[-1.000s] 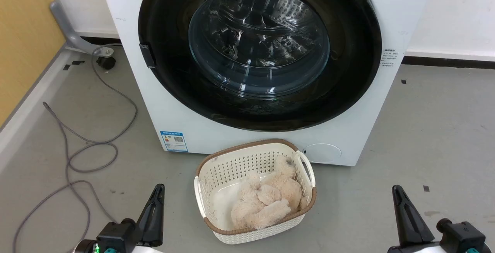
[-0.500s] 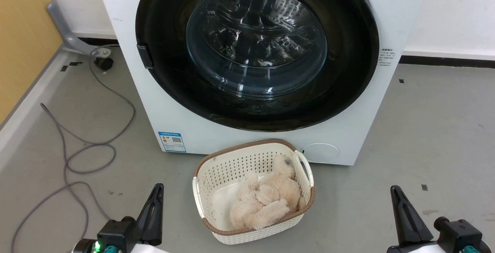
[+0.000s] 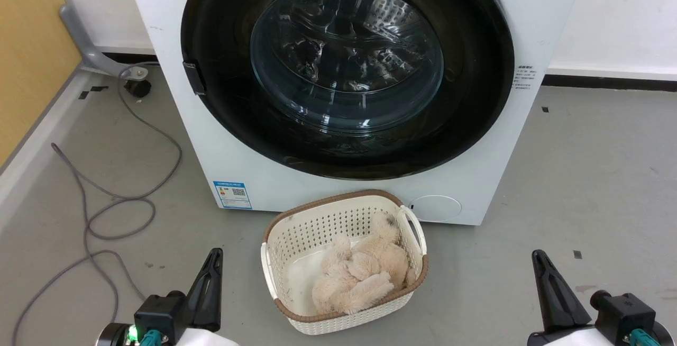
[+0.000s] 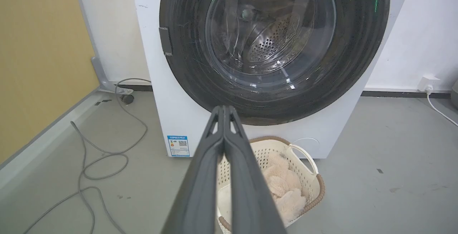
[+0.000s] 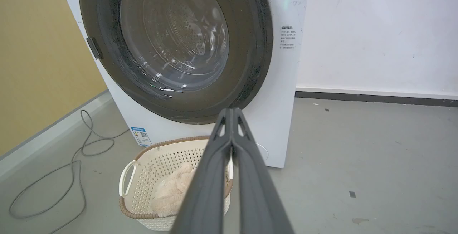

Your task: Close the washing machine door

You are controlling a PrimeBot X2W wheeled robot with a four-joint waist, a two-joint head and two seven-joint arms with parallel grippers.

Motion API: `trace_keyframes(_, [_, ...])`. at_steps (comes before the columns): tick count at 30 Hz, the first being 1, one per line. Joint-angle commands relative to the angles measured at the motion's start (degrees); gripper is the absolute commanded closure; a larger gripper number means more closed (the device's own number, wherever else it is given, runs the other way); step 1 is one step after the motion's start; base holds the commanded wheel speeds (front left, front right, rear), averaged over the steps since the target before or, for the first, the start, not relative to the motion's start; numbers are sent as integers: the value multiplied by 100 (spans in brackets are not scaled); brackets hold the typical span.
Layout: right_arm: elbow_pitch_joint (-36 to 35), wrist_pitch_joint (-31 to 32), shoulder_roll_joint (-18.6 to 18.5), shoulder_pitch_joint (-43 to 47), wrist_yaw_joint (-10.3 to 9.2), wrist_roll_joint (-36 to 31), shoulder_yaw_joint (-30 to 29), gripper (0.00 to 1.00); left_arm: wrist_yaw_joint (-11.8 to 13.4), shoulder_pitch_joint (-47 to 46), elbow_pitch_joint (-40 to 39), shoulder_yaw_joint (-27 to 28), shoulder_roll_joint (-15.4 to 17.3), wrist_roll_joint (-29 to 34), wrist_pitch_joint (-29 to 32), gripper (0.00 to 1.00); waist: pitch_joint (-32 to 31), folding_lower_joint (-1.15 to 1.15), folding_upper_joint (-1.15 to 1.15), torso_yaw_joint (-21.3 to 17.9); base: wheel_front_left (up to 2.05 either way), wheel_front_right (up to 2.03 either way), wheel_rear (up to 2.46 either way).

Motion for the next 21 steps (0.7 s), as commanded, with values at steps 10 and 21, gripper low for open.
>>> trace_keyframes(10, [-77,141,10,-142,-2,-128,2,100,86,-109,-78,21,-6,113,137,100,1,0,0,-35,0,0,0])
trace_keyframes(21, [-120,268,13,-192,-2,-208,5,100,139,-146,-128,34,-8,167,265,100,1,0,0,-69,0,0,0])
